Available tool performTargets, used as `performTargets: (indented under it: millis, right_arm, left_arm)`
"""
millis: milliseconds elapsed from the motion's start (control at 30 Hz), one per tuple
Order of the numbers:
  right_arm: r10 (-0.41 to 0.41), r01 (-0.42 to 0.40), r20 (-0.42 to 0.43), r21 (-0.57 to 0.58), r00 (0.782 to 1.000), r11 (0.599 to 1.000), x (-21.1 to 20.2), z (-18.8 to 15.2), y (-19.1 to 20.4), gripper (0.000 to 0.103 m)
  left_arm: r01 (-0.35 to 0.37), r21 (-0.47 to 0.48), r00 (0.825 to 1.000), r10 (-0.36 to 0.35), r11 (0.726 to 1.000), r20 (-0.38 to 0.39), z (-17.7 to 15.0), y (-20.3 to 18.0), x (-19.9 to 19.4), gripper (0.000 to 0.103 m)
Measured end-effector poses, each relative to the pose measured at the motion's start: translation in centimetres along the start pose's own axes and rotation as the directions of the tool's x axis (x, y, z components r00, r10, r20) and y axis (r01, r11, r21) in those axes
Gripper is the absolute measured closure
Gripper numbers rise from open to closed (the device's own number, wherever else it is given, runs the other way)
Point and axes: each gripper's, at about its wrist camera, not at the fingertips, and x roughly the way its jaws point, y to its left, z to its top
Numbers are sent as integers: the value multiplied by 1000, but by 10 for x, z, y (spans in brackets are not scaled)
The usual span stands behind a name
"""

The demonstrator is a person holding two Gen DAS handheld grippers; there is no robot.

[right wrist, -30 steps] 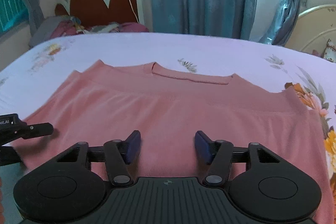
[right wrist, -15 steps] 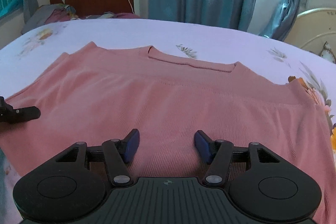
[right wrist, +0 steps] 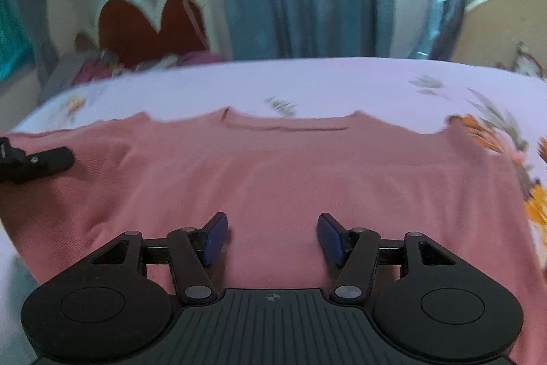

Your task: Fold small clothes

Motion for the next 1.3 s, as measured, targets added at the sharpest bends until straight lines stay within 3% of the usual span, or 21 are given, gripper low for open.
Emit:
performTargets:
  millis: [167,333,433,500,600,733,867,1033,1167,1200,1233,1300]
  right_arm:
    - [-67,62,52,98,996,993,-44,-5,-54,45]
    - [-185,173,45,198,982,965,-84,-24,-116,45]
    - [-224,207,40,259,974,943,-104,-35,-148,45]
    - [-215,190,57,286,975,939,-115,-39,-160,45]
    - [-155,125,77,300,985,946,-120,-35,-164,45]
    - [-56,26,94,288,994,957,-112,-22,-158,45]
    - [26,-44,64,288,998,957,-91,-12,-156,45]
    - [64,-63,9,287,998,956,-56,-4,-160,45]
    - [99,-82,-42,301,994,950,-32,-4,-166,46]
    - [102,-82,-51,298,994,951,-30,-5,-166,56]
    - [111,-87,-65,298,992,951,-27,-6,-165,84]
    - [121,-94,-74,299,990,950,-25,-7,-164,86]
  left_arm:
    - [155,192,988,-147,969,-55,-13,-84,23,93]
    - [323,350,942,-261,879,-212,-74,-160,50,93]
    - [350,440,918,-209,827,-336,-121,-185,68,91]
    - [360,487,908,-179,796,-378,-142,-189,69,86]
    - [393,515,896,-191,762,-401,-150,-188,52,81]
    - [423,526,877,-186,738,-444,-147,-179,31,79]
    - [384,522,892,-160,761,-422,-129,-161,14,79]
    - [262,487,937,-98,833,-336,-96,-130,7,79]
    - [174,433,955,-44,885,-294,-74,-111,17,79]
    - [157,418,958,-35,895,-285,-70,-108,19,79]
    - [143,410,961,-27,901,-276,-68,-106,22,79]
    - [122,393,963,-12,912,-271,-63,-102,30,79]
